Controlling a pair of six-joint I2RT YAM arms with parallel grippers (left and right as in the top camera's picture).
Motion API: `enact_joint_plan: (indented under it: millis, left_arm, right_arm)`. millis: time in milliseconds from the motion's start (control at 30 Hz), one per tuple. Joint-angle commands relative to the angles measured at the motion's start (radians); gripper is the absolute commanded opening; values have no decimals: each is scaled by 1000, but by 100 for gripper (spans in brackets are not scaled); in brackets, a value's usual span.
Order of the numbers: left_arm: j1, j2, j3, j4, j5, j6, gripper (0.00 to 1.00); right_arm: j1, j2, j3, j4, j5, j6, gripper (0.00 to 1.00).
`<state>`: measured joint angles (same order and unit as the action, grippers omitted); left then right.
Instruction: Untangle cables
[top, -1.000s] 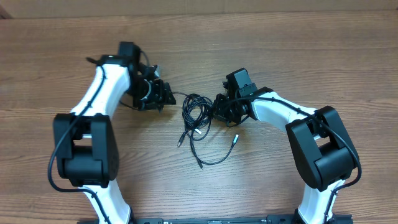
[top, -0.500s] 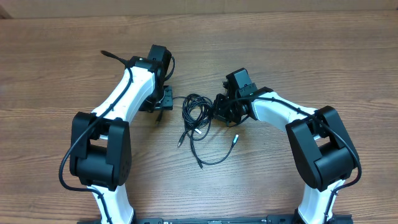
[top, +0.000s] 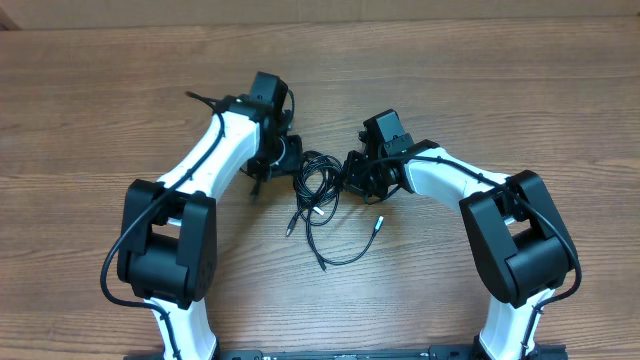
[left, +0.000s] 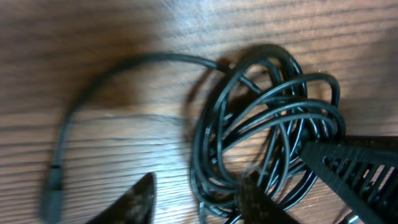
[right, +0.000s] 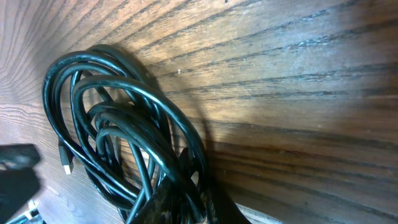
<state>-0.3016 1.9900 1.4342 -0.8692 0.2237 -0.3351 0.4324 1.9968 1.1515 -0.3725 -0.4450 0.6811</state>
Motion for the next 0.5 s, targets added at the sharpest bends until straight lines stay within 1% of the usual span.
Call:
enact_joint_plan:
  millis: [0,67,267,300,367,400,467]
  left_arm:
    - [-11,0,-70,47,28,-11,31]
    - [-13,0,-103,87,28,-13,28]
    - [-13,0,-185,201,28,-20,28]
    - [-13,0,-195,218,28,-20,26]
    - [-13,0,-212,250,28,-20,11]
    - [-13,0,-217,257,28,-20,6]
    - [-13,0,-217,258,29,-8,4]
  right_arm:
    - [-7,23,-13,-3,25,-1,13]
    - [-7,23,-13,-3,25,-1,13]
    - [-7,23,-13,-3,25,-1,13]
    - [-7,23,-13,-3,25,-1,13]
    - [-7,23,-13,-3,25,-1,13]
    - [-7,23,-13,-3,24,-1,13]
    - [-7,23,-13,-3,-4,-3,13]
